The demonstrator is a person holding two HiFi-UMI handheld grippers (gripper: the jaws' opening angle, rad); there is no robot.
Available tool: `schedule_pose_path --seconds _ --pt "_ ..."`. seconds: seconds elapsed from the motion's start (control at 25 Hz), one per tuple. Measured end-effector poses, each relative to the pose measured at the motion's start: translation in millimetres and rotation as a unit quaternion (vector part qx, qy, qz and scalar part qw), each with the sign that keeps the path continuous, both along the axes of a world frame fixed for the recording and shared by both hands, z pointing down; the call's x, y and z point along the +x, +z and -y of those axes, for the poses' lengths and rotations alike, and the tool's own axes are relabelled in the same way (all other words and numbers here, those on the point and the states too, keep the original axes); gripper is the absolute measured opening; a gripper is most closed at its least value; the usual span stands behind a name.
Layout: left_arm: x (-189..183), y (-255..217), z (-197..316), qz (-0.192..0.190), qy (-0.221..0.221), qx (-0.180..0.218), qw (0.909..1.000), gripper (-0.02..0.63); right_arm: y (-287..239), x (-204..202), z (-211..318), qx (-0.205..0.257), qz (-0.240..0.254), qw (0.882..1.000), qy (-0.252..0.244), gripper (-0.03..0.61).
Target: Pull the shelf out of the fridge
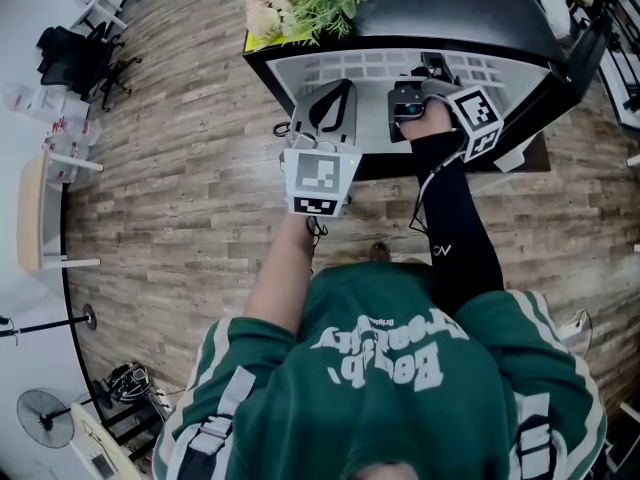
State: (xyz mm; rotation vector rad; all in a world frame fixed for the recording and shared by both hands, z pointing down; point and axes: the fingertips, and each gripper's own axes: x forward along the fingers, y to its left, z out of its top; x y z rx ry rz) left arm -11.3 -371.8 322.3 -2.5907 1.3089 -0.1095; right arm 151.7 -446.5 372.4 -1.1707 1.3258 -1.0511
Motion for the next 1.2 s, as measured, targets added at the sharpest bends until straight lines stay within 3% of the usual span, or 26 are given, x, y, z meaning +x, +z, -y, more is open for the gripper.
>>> schedule_pose_path --seconds 1.2 --pt "-7.4 7.5 -8.6 0.019 -0.022 -0.002 0.9996 0.017 0.4 -1.2 -8.8 0.008 0.001 1.0 -0.021 0.041"
